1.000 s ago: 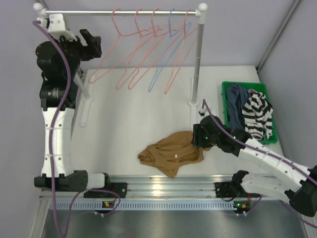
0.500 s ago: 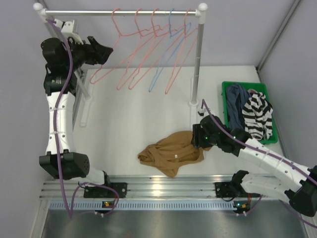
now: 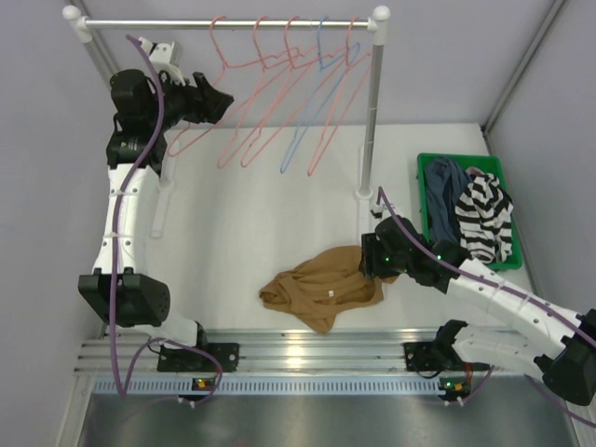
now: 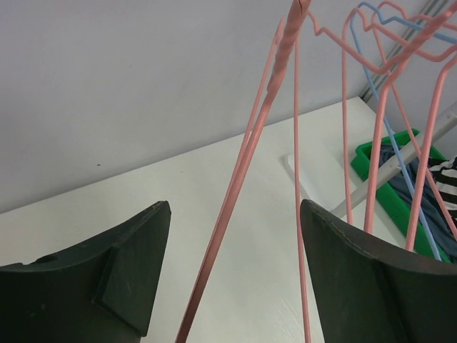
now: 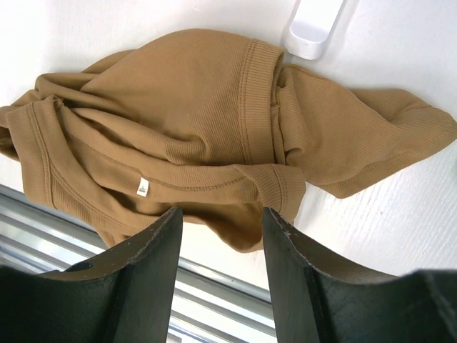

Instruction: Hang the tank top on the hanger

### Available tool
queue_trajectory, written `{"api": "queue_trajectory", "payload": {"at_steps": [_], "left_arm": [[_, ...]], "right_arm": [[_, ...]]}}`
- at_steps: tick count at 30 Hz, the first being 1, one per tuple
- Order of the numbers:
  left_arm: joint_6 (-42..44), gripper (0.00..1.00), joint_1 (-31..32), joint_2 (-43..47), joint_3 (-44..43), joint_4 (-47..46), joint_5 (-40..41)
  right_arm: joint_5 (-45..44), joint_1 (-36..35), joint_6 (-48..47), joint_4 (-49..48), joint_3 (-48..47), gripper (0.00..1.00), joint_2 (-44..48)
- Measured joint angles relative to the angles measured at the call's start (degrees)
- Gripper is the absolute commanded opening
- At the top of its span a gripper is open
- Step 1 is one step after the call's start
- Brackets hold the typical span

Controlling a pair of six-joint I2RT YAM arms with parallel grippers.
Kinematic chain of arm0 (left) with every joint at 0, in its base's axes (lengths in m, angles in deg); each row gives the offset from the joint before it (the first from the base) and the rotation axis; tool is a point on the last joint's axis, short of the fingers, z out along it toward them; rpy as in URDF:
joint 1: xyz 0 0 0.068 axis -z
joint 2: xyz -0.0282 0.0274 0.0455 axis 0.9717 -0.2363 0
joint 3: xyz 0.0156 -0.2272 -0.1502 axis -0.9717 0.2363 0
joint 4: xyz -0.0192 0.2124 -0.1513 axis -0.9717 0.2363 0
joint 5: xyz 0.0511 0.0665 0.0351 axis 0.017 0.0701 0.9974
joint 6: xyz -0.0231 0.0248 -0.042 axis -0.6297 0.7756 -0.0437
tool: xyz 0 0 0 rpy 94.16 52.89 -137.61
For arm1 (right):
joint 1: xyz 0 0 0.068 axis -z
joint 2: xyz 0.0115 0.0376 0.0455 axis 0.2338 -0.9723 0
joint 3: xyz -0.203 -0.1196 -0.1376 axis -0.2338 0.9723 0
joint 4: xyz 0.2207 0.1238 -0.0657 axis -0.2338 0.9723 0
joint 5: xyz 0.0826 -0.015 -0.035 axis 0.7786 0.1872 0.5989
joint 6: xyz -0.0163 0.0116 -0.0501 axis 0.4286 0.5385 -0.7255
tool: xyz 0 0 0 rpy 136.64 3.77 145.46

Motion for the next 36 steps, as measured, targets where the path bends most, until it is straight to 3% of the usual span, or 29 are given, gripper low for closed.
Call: {"api": "queue_trajectory", "payload": {"at_steps": [10,17,30,35,36], "left_arm": [[3.61,0.51,2.4,-0.17,0.79,0.92,7.48],[4.72,0.38,4.11,-0.11,1.29,1.22,9.29],[5.62,0.32,5.6,-0.02,1.29,1.29,11.39],[6.03,0.26,6.49,0.22,1.29,1.33,13.07],[6.19,0.18,6.75,0.24,1.29,1.38,13.51]], "right_arm": [[0.0,0.02,0.0,-0.26,0.0,0.47,-0.09],[0.0,0.0,0.0,-0.33,0.07,0.46,-0.09],[0.0,0.0,0.02,-0.52,0.55,0.45,-0.09],[0.0,0.02,0.04,-0.68,0.76,0.45,-0.09],[0.0,0.02,0.04,-0.68,0.81,0.45,-0.09]]}}
